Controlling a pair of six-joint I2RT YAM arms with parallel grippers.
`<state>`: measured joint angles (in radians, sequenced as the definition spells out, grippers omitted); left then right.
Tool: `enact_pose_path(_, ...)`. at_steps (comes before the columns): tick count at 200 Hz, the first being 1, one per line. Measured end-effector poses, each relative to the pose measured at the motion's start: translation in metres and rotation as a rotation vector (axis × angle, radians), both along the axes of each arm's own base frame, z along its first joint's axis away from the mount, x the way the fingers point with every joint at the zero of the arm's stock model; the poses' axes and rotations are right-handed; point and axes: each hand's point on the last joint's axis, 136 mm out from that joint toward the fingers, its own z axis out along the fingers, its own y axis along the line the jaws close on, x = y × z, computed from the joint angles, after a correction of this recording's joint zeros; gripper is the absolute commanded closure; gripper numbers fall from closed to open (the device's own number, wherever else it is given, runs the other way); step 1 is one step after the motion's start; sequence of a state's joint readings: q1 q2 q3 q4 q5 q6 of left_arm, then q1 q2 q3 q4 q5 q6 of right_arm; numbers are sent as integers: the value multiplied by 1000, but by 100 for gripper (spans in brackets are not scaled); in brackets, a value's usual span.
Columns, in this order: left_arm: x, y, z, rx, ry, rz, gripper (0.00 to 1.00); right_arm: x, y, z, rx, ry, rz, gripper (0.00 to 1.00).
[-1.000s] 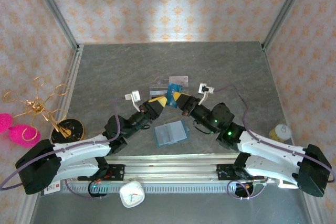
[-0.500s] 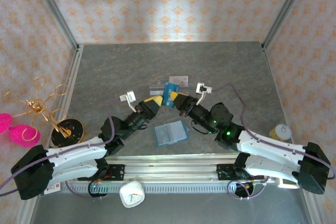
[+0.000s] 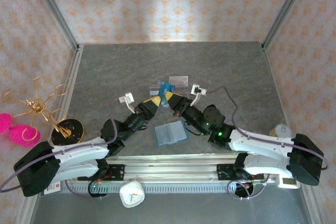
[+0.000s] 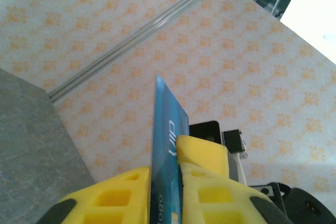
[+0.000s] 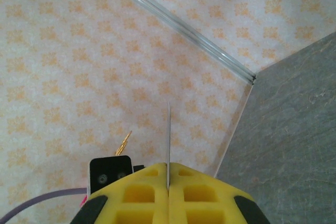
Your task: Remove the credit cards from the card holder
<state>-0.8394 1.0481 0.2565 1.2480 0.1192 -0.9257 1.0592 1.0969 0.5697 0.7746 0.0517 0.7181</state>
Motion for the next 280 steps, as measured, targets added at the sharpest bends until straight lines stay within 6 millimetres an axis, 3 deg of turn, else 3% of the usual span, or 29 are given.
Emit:
enact_pose_path(34, 3, 1, -1, -23, 9, 5, 87, 4, 3, -6, 17, 26, -34, 100)
enact_pose_path(47, 4, 3, -1, -28, 14, 16, 100, 5, 4, -8, 24, 33, -34, 100)
enact_pose_path(59, 4, 4, -1, -28, 15, 20, 100, 6, 5, -8, 30, 39, -32, 100)
enact_pose_path(100, 6, 15, 4, 22, -16, 31, 100, 3, 2, -19, -56, 57, -17, 57)
enact_pose_path(119, 13, 22, 6, 89, -35, 47, 100, 9, -22, -22, -97, 68, -40, 53)
enact_pose_path(140, 26, 21, -2, 219, -45, 41, 100, 21, -74, -21, -106, 71, -140, 54)
enact_pose_path(154, 35, 14, -14, 348, -47, 19, 100, 26, -103, -21, -128, 70, -200, 54)
enact_pose_path(173, 44, -6, -30, 532, -66, -46, 100, 31, -127, -30, -184, 90, -248, 54)
enact_pose_path(220, 57, -31, -72, 922, -204, -161, 100, 33, -150, -80, -313, 208, -275, 56)
enact_pose_path(249, 66, -42, -88, 1085, -312, -223, 100, 36, -159, -89, -338, 239, -298, 58)
enact_pose_path(280, 92, -57, -87, 1214, -416, -253, 100, 43, -171, -93, -344, 261, -340, 59)
